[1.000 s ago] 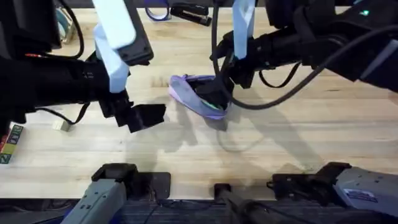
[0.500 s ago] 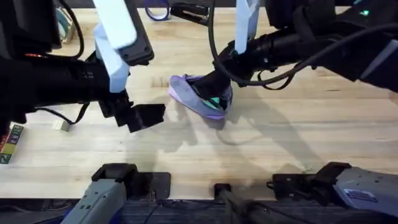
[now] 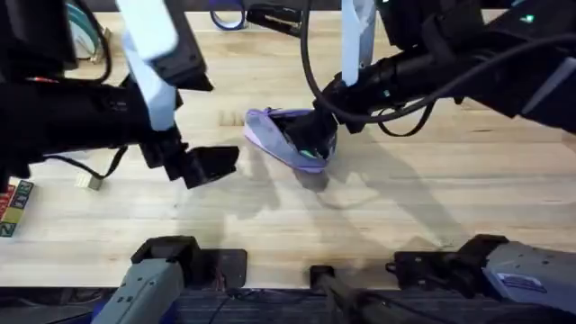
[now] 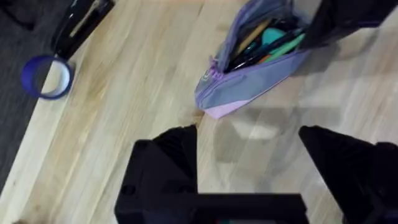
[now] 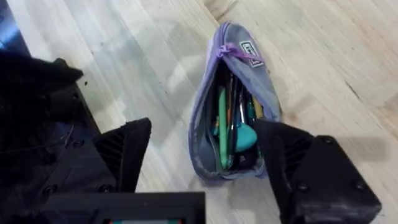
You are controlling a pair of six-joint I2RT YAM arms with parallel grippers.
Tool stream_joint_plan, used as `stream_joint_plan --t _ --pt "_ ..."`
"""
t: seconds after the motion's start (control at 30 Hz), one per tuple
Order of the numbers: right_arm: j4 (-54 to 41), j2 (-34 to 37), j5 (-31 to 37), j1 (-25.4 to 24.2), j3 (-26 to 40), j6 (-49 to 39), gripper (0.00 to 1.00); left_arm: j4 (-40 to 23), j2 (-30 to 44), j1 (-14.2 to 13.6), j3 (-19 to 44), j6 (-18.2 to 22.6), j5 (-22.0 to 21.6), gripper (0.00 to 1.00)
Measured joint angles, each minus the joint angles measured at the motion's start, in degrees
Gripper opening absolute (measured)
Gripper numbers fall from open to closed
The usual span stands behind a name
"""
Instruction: Unzip the bag, pick up the pens from the table one at a time and place them inside, then zip the bag closed.
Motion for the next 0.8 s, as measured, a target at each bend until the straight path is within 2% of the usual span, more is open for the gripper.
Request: stream_joint_plan --t 0.27,0.5,0.67,0.8 --pt "0.0 0.0 0.0 0.0 0.0 0.0 0.996 -0.2 0.0 9.8 0.0 3.5 5.9 0.991" --pt "0.0 0.0 0.0 0.0 0.0 0.7 0.996 -0.1 1.7 17.0 0.0 7.5 8.5 0.991" --pt "0.1 0.0 0.0 0.0 0.0 4.6 0.996 -0.2 5.4 20.1 0.0 10.2 11.0 0.991" --pt "0.1 0.0 0.0 0.0 0.0 9.2 0.996 -0.2 9.0 20.9 0.0 12.4 12.6 0.991"
